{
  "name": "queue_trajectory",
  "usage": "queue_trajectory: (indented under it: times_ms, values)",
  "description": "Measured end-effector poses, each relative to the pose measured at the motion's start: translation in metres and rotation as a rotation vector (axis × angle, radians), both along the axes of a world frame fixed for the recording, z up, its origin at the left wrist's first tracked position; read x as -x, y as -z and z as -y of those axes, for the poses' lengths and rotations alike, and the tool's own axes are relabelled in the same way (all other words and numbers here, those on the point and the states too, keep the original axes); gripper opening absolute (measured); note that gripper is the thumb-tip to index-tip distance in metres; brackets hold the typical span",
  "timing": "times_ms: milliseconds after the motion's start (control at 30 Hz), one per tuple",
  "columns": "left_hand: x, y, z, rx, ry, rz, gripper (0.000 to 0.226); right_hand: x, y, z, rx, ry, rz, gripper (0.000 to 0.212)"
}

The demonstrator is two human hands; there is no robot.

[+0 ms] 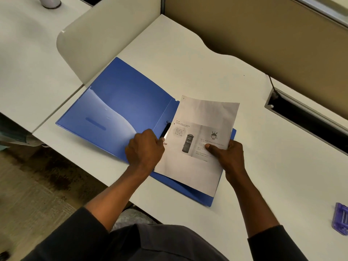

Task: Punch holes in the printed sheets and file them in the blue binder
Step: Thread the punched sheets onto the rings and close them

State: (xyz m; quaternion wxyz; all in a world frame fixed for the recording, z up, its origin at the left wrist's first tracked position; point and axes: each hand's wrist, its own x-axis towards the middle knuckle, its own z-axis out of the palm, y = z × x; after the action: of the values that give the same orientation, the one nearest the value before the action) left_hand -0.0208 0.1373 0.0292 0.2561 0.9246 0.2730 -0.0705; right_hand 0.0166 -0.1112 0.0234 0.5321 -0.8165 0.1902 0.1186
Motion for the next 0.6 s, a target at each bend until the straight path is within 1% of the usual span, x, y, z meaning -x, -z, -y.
queue_trajectory:
  times_ms: [33, 67, 100, 133, 200, 233, 267, 333, 400, 500, 600]
  values:
    - [-0.006, -0.003, -0.002, -0.039, 0.008, 0.047, 0.032, -0.001, 0.0, 0.0, 0.002, -0.002, 0.0, 0.051]
    - [-0.014, -0.006, -0.003, -0.011, -0.008, 0.08, 0.03, -0.001, -0.001, 0.0, 0.003, -0.003, -0.001, 0.05]
    - [-0.023, -0.005, -0.004, 0.088, -0.05, 0.102, 0.027, -0.001, -0.002, 0.0, 0.002, -0.004, 0.0, 0.05]
    - [-0.035, -0.004, -0.004, 0.235, -0.107, 0.106, 0.024, -0.001, -0.002, 0.0, -0.002, -0.005, 0.002, 0.049]
    - [-0.058, 0.001, -0.003, 0.591, -0.273, 0.079, 0.021, -0.001, -0.001, -0.001, -0.009, -0.003, 0.001, 0.05]
    - [-0.067, 0.004, -0.002, 0.737, -0.357, 0.046, 0.018, -0.001, -0.001, -0.002, -0.011, -0.001, -0.001, 0.05]
    - [-0.074, 0.006, -0.001, 0.824, -0.415, 0.015, 0.014, -0.001, -0.001, -0.002, -0.014, 0.001, -0.003, 0.05]
    - [-0.083, 0.009, 0.002, 0.869, -0.45, -0.02, 0.004, -0.001, -0.001, -0.003, -0.016, 0.008, -0.004, 0.05]
    - [-0.088, 0.011, 0.006, 0.882, -0.46, -0.02, 0.001, -0.002, 0.0, -0.003, -0.013, 0.01, -0.004, 0.047]
    - [-0.091, 0.018, 0.007, 0.906, -0.497, -0.032, 0.008, -0.002, 0.0, -0.004, -0.008, 0.007, 0.0, 0.041]
    - [-0.092, 0.022, 0.008, 0.967, -0.548, -0.034, 0.01, 0.0, 0.0, -0.004, -0.014, 0.015, 0.009, 0.044]
